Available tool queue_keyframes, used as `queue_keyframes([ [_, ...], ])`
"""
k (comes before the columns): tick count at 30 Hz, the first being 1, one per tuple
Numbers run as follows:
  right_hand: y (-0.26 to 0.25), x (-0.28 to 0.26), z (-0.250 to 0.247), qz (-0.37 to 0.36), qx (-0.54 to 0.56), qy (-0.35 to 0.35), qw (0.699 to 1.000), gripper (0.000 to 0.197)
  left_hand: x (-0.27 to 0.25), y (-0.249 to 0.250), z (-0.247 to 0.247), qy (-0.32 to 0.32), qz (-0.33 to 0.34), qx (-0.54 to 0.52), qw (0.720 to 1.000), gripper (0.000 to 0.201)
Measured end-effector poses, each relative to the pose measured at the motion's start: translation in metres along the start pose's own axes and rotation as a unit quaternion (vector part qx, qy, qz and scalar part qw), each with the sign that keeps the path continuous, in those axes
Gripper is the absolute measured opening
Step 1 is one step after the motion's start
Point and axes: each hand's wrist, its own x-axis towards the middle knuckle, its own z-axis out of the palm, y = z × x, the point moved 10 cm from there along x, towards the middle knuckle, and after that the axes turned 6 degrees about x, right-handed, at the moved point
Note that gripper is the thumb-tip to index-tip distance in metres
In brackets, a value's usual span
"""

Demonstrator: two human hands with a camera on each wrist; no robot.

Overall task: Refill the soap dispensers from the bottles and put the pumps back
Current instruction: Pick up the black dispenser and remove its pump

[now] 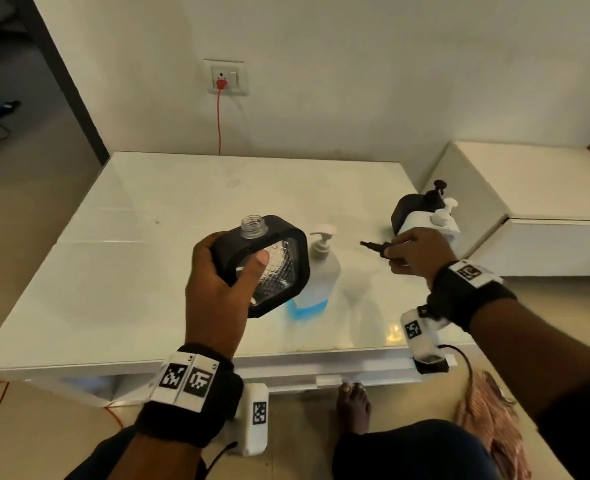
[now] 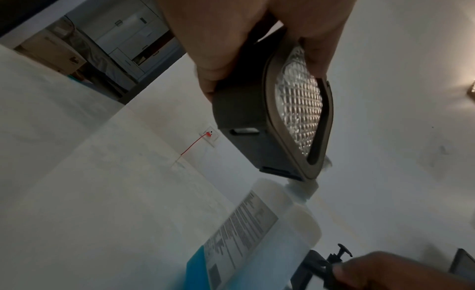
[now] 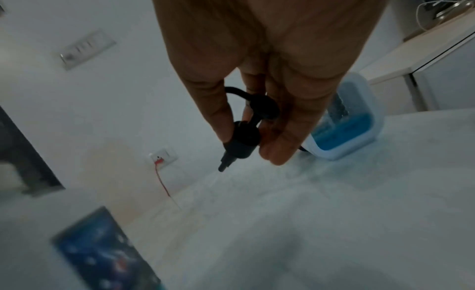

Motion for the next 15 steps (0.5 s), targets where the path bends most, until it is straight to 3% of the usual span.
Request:
queue_keyframes([
  [3, 0.017, 0.036, 0.012, 0.003, -0.146, 0.015, 0.989, 0.024, 0.008, -0.008, -0.005, 0.012, -0.011, 0.000, 1.000, 0.042],
  [8, 0.017, 0.064, 0.033, -0.032, -0.301, 0.017, 0.953, 0.036, 0.017, -0.016, -0.009, 0.019, -0.025, 0.007, 0.999, 0.041],
  [12, 0.025, 0.067, 0.043, -0.042, -0.356, -0.007, 0.934, 0.036, 0.020, -0.021, -0.004, 0.009, -0.037, 0.025, 0.999, 0.044],
  [15, 0.021, 0.061, 0.042, -0.065, -0.369, -0.002, 0.927, 0.049, 0.020, -0.024, -0.002, 0.012, -0.050, 0.029, 0.998, 0.046],
])
